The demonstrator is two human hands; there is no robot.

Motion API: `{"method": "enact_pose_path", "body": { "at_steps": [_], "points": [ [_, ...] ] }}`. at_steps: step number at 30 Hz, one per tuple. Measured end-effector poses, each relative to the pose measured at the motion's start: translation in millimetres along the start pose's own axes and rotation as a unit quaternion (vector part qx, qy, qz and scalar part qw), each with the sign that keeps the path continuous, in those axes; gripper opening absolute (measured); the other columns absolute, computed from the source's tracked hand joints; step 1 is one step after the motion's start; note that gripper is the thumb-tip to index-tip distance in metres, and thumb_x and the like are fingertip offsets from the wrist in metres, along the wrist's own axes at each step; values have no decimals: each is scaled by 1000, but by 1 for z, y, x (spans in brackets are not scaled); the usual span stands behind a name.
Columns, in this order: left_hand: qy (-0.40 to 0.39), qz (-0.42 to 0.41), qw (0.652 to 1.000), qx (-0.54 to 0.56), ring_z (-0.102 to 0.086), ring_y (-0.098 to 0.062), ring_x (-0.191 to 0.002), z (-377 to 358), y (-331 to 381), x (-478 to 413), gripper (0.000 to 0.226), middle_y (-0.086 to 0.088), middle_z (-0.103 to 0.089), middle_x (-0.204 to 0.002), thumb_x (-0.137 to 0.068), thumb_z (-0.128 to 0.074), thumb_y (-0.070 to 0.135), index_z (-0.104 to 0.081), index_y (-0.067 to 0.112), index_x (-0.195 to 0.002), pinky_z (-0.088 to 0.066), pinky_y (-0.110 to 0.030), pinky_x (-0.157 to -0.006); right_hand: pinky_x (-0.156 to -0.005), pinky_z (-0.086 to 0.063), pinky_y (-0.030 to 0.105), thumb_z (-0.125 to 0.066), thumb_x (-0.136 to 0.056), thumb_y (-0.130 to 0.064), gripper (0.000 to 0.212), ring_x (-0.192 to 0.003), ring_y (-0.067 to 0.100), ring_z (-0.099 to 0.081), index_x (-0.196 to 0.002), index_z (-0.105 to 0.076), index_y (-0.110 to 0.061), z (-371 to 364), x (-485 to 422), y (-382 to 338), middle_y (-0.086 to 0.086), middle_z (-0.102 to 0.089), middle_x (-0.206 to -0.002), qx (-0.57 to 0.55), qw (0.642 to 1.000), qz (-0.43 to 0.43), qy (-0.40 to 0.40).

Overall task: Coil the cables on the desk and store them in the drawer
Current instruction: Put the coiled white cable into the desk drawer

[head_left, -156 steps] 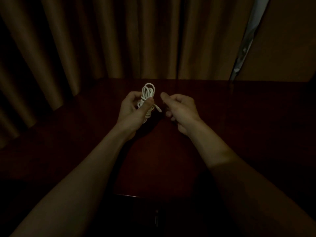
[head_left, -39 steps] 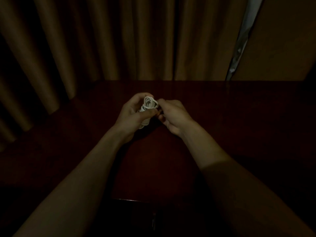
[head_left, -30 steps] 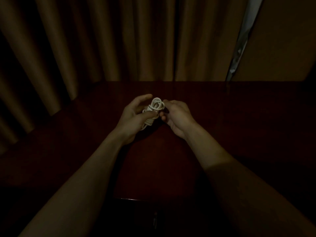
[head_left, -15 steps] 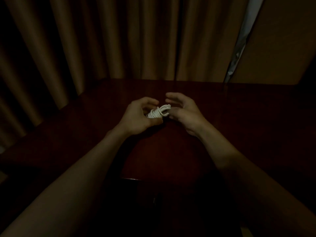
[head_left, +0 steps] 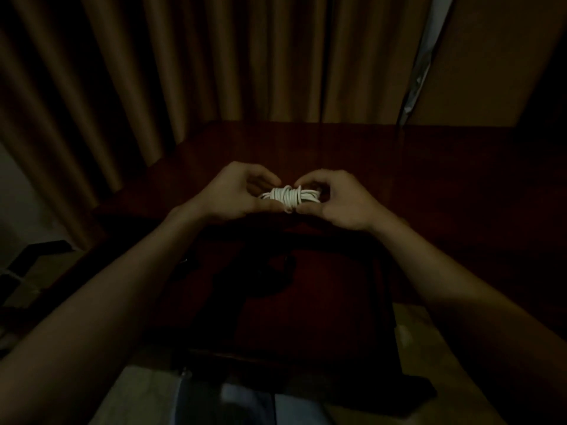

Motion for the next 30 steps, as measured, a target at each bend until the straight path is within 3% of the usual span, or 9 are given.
{"method": "enact_pose_path", "body": {
  "at_steps": [4, 10, 25, 30],
  "points": [
    [-33, -12, 998, -44, -74, -2, -91, -23, 17, 38, 47, 8, -75, -101, -71, -93, 30, -74, 19, -111, -62, -32, -87, -84, -57, 29, -86, -82, -28, 41, -94, 2, -67, -120, -69, -26, -10, 51, -5, -15, -69, -106, 2, 1000, -19, -25],
    [-98, -29, 988, -112, -71, 0, -93, -70, 22, 74, 41, 15, -73, -103, -75, -92, 37, -74, 26, -110, -62, -30, -86, -77, -59, 35, -85, -82, -30, 41, -86, 7, -67, -119, -68, -23, -23, 110, -1, -10, -68, -104, 70, 992, -35, -95],
    [-153, -43, 965, -209, -69, -5, -96, -121, 6, 81, 47, 7, -72, -110, -77, -91, 39, -71, 23, -117, -62, -38, -86, -92, -54, 41, -84, -83, -40, 55, -109, 19, -60, -130, -62, -22, -52, 131, 24, -1, -61, -122, 231, 955, -49, -177],
    [-142, -34, 969, -198, -68, -5, -108, -114, 11, 85, 69, 2, -69, -129, -79, -88, 43, -61, 16, -138, -56, -21, -84, -100, -48, 36, -84, -82, -45, 70, -122, 19, -55, -141, -57, -19, -43, 135, 17, 1, -58, -134, 207, 963, -49, -163]
  ]
}}
Point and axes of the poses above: each hand's wrist, its own x-axis away from the middle knuckle, its own z-axis out of the back of the hand, y = z × x, the point moved 6 cm from there along -x, towards the middle knuckle
